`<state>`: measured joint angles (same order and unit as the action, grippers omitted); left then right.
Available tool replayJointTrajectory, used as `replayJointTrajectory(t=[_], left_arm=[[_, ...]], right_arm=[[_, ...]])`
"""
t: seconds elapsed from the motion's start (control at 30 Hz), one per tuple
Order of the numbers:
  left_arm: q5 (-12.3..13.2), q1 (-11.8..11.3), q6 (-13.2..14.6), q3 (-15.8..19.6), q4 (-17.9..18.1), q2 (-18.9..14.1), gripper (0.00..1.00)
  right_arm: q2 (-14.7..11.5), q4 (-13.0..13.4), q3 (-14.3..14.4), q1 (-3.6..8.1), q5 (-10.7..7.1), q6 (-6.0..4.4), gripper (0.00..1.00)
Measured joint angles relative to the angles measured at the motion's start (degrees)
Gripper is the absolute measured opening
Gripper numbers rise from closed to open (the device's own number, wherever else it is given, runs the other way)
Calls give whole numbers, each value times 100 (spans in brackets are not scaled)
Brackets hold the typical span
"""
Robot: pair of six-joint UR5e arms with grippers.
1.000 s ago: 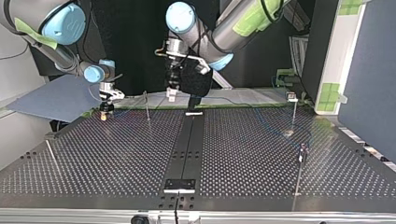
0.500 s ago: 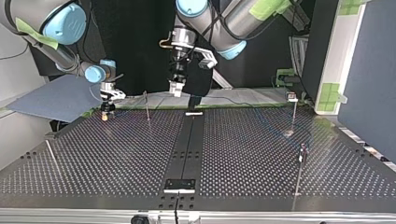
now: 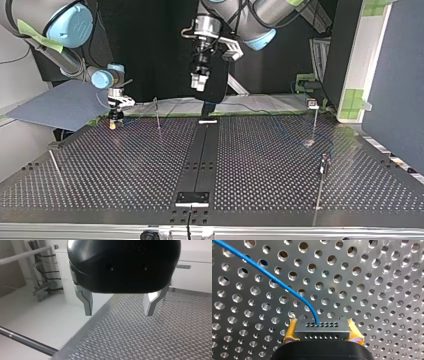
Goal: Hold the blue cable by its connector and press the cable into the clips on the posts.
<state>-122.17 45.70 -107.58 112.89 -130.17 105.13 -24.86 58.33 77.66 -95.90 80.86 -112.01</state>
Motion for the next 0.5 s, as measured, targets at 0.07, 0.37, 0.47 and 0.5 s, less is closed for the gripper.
replayJointTrajectory(t=[0.07,0.37,0.47,0.5], left_arm=[[0,1,-4,87,1,78,100],[-4,-16,-8,515,132,335,100],[-84,-18,-4,662,165,340,100],[-126,-12,0,720,194,339,100]], right_arm=[[0,1,0,-10,1,10,0],[-6,-38,1,-76,0,80,0],[-17,-70,1,-51,-25,140,0],[-23,-81,0,-42,-44,168,0]])
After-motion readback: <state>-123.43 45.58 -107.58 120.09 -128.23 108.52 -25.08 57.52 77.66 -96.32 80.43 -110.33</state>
